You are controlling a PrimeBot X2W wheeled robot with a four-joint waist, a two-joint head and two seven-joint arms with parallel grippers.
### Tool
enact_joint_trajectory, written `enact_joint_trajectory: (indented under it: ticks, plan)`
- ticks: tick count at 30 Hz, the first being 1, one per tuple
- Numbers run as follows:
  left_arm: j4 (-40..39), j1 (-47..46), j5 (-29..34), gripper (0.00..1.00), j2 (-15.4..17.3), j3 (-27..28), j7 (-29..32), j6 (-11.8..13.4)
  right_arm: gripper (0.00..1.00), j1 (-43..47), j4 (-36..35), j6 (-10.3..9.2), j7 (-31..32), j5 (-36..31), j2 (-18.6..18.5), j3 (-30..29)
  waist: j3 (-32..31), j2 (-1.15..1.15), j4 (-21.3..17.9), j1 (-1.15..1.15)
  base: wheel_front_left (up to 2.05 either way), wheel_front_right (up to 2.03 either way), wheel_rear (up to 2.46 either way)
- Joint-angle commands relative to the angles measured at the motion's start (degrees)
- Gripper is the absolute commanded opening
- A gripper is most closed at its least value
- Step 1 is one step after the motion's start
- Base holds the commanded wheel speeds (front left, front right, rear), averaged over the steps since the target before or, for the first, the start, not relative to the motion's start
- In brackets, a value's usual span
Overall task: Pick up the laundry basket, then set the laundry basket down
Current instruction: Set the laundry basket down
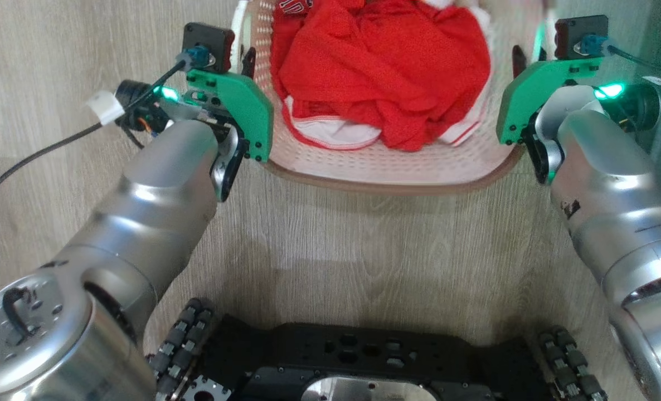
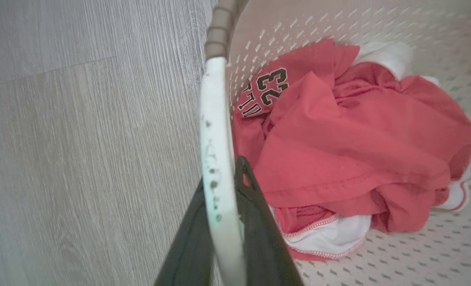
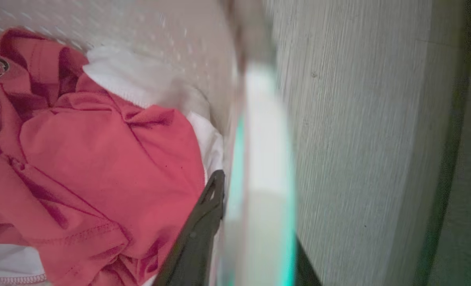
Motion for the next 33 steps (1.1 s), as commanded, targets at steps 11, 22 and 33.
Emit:
enact_joint_trajectory:
  ticks: [11,22,33]
  plan:
    - [0.5,1.45,-2.3,1.0,1.44,-0.52,-0.24,1.62,1.0,1.38,-0.81,0.34,-1.91,-0.22,1.41,0.79,-1.42,0.0,-0.27,0.0,0.0,0.0,0.0]
    - [0.32,2.63,-2.43,1.0,1.46,2.7,-0.55,2.6,1.0,1.04,-1.47,0.34,-3.67,-0.34,1.42,0.67,-6.67,0.0,-1.02,0.0,0.0,0.0,0.0]
    - [-14.53,12.76,12.91,1.0,5.62,21.68,-0.57,5.76,1.0,8.43,-13.61,0.34,-3.88,-8.97,1.42,-8.72,-17.54,0.0,-1.37,0.0,0.0,0.0,0.0]
